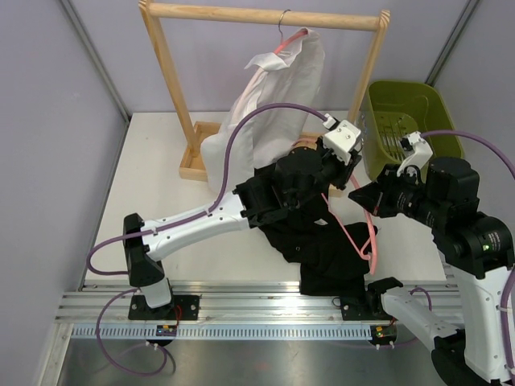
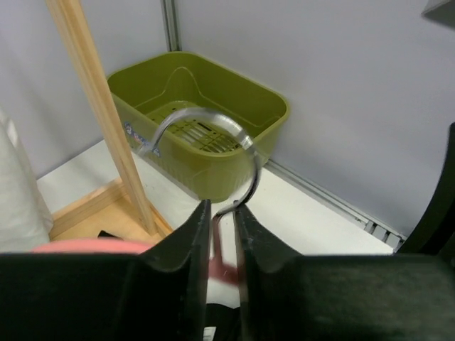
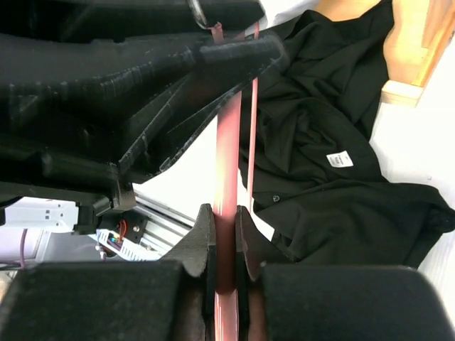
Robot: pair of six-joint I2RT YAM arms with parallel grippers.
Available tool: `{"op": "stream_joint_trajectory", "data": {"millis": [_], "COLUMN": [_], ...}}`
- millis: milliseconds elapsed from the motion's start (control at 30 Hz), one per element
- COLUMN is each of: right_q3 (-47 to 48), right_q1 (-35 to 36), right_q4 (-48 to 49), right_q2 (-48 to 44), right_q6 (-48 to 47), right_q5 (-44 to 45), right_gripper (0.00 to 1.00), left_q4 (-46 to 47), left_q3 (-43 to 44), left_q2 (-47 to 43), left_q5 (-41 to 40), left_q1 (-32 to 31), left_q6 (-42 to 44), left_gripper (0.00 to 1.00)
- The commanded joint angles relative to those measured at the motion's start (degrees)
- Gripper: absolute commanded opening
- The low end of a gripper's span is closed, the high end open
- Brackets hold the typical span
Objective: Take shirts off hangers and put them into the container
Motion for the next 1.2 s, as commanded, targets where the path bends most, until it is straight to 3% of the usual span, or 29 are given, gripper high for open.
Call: {"op": "stream_joint_trajectory", "data": {"millis": [0,33,67,167,300,400,533,867,1167], "right_q3": [0.5,0.5,0.6,1.2,2.5,3.8,4.6,15.4,26.0], "right_q1": [0.5,0.4,0.4,0.5,0.4,0.4,0.4,0.9,5.6], "right_q4": [4.0,4.1,4.1,4.0,3.5,3.2,5.1,9.4,13.5], "right_q2": [-0.1,-0.2,-0.2,-0.4,-0.6,0.0,2.3,16.1,25.7], "right_q6": [-1.3,-1.4,-1.5,-2.1,-2.9,-3.6,-5.0,-7.8,-9.3], "right_q5": [-2.5,-2.3,-2.2,-1.8,0.2,2.3,4.7,15.3,25.9], "right_gripper": [0.0,0.0,0.0,0.0,0.0,0.0,0.0,0.0,0.0], "left_q4": [2.6,2.7,3.4,3.7,5.7,8.5,6.0,-8.0,-14.2], "left_q3": [3.2,2.9,2.6,1.3,-1.7,-7.4,-16.0,-28.7,-31.9], "left_q2": [-0.6,-1.0,-2.2,-5.5,-10.9,-17.9,-29.3,-44.7,-48.3], "left_q5": [0.4,0.0,-0.1,-2.1,-10.3,-20.9,-27.3,-32.6,-33.4], "left_q1": [-0.6,-0.7,-0.7,-1.1,-2.7,-4.5,-5.4,-6.5,-6.5], "left_q6": [0.8,1.2,1.9,2.7,7.8,13.5,11.5,-1.9,-6.5], "left_gripper": [0.41,0.58,0.64,0.99,0.99,0.99,0.99,0.99,0.99]}}
